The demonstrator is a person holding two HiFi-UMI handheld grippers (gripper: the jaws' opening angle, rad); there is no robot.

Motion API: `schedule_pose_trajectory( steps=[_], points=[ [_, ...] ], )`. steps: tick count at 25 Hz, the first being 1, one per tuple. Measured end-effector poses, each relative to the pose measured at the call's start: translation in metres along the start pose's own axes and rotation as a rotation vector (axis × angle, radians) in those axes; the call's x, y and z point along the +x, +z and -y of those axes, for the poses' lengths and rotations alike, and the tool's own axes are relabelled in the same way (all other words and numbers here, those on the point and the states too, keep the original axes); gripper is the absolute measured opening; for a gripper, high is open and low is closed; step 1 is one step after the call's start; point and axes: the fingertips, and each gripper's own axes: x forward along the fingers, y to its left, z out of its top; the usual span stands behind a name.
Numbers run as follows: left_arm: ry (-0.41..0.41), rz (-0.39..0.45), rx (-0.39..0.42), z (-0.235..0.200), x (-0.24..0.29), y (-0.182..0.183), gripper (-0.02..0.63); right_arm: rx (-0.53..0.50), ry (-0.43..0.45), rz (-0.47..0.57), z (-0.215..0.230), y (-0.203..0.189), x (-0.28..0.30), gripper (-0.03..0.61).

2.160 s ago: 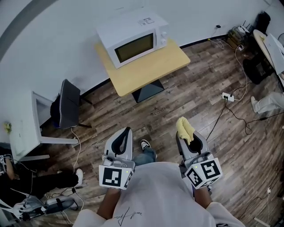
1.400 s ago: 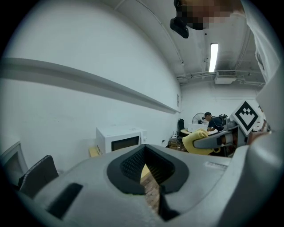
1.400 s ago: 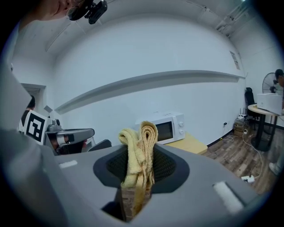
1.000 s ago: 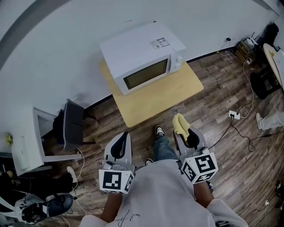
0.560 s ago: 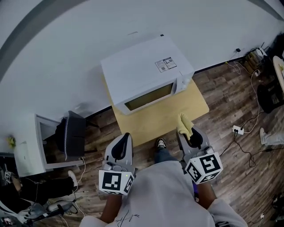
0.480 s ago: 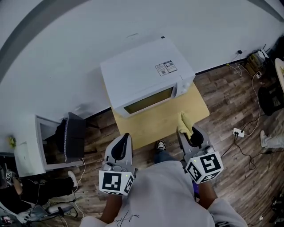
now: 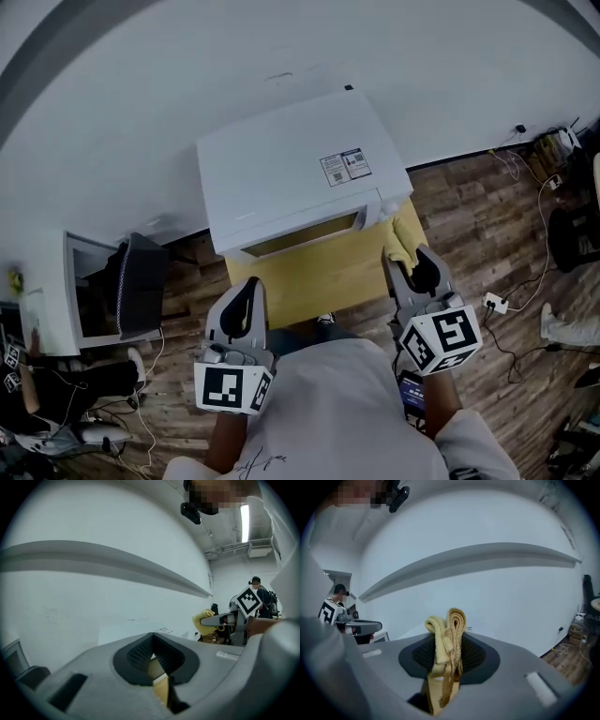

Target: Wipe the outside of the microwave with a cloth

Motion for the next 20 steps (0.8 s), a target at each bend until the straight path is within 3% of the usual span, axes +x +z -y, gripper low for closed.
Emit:
schedule_pose_trajectory(
  steps=[6, 14, 20],
  points=[
    [0.025, -0.016, -0.011, -0.003, 0.011, 0.002, -0.012, -0.05, -0.01, 0.01, 0.035, 0.03, 0.029, 0.114],
    [-0.005, -0.011, -0.045, -0.014, 0.022, 0.008, -0.011, -0.077, -0.022, 0.012, 0.066, 0.077, 0.086, 0.117],
    [-0.035, -0.017, -0.063, -0.025, 0.038, 0.013, -0.011, -0.135, -0.005, -0.047, 0.069, 0.096, 0.143, 0.127]
  ],
)
